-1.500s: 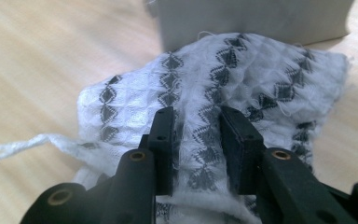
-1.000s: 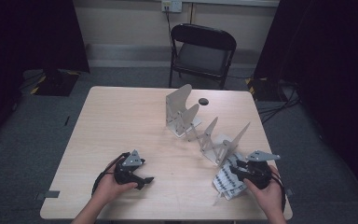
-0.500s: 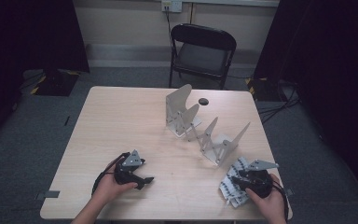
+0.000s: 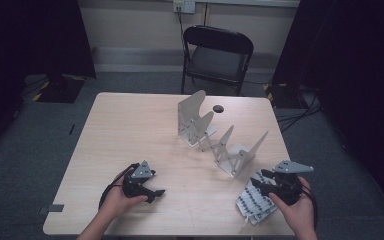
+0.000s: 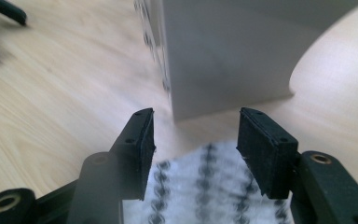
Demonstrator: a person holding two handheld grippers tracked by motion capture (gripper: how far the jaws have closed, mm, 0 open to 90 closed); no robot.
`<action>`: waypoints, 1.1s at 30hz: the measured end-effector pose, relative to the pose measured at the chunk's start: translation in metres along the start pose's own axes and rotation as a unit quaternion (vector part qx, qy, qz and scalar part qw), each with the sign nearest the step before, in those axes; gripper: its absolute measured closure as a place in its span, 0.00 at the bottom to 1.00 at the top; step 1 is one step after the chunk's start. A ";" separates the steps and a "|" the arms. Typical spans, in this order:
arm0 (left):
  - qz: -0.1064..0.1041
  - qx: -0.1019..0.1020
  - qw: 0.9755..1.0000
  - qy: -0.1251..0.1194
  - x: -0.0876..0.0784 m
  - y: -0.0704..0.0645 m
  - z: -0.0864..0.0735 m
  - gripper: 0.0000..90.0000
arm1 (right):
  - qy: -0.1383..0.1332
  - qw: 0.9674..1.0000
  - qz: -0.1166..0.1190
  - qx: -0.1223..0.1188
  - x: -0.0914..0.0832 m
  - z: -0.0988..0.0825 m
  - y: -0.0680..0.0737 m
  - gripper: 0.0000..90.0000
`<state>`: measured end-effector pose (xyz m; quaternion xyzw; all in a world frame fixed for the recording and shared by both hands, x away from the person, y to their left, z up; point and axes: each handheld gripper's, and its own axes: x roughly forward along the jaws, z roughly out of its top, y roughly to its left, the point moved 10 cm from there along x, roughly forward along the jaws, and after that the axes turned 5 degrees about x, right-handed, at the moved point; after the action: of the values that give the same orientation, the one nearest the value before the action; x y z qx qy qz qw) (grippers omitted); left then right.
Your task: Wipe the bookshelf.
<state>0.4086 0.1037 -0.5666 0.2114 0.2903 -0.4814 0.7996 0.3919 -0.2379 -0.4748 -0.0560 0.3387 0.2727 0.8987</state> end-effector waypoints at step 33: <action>0.000 0.000 1.000 0.000 0.000 0.000 0.000 0.21 | -0.020 0.997 0.032 -0.063 0.032 0.142 0.052 0.45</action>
<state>0.4085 0.1038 -0.5666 0.2118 0.2904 -0.4812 0.7996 0.4659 -0.1390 -0.3824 -0.0959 0.3049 0.3235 0.8906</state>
